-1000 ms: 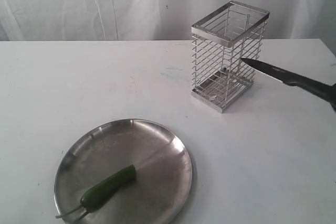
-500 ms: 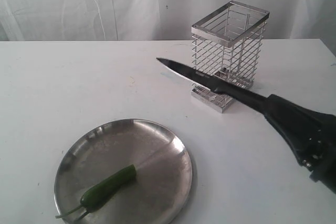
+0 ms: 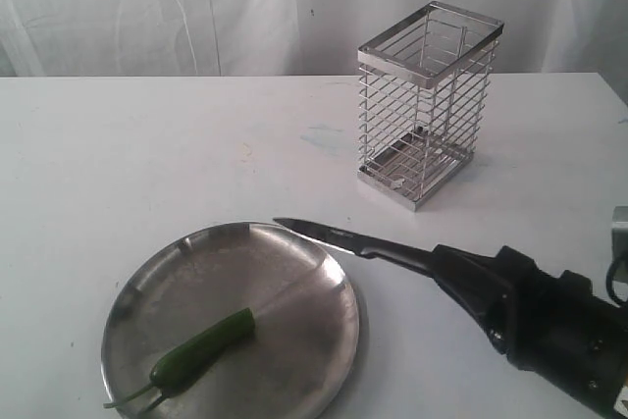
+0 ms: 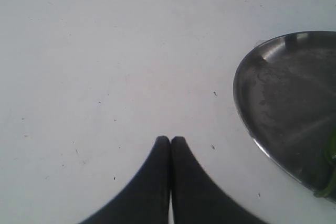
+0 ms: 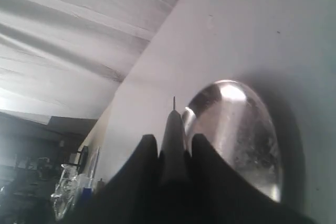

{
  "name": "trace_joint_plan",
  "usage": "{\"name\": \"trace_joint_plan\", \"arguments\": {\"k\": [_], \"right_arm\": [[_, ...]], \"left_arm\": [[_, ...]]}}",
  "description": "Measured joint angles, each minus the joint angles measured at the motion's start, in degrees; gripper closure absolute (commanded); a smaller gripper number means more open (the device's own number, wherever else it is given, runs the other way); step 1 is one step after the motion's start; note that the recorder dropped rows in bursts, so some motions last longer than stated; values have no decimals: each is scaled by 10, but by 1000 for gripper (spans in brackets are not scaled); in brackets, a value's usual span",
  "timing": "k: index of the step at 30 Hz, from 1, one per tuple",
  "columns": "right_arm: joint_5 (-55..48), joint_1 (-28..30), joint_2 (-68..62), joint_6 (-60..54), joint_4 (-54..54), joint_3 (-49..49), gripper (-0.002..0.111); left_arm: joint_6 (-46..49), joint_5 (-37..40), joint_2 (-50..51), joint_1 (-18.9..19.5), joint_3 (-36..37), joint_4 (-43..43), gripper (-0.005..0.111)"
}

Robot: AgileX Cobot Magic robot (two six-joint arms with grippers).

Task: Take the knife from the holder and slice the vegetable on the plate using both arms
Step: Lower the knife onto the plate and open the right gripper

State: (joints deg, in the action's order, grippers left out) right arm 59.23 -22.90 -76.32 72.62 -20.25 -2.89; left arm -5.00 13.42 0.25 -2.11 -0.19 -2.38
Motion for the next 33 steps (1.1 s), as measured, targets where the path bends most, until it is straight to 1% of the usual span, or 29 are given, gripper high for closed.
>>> {"name": "trace_joint_plan", "arguments": {"k": [2, 7, 12, 15, 22, 26, 30, 33], "right_arm": [[12, 0, -40, 1, 0, -8, 108], [83, 0, -130, 1, -17, -57, 108], [91, 0, -206, 1, -64, -82, 108], [93, 0, -245, -3, -72, -81, 108], [121, 0, -280, -30, -74, -84, 108], [120, 0, -281, -43, -82, -84, 99], [117, 0, -281, -45, -93, -84, 80], [89, 0, -284, -48, -99, -84, 69]], "left_arm": [[0, 0, 0, 0, 0, 0, 107], [0, 0, 0, 0, 0, 0, 107], [0, 0, 0, 0, 0, 0, 107], [0, 0, 0, 0, 0, 0, 107], [1, 0, 0, 0, 0, 0, 107], [1, 0, 0, 0, 0, 0, 107], [1, 0, 0, 0, 0, 0, 107], [1, 0, 0, 0, 0, 0, 107]]}}
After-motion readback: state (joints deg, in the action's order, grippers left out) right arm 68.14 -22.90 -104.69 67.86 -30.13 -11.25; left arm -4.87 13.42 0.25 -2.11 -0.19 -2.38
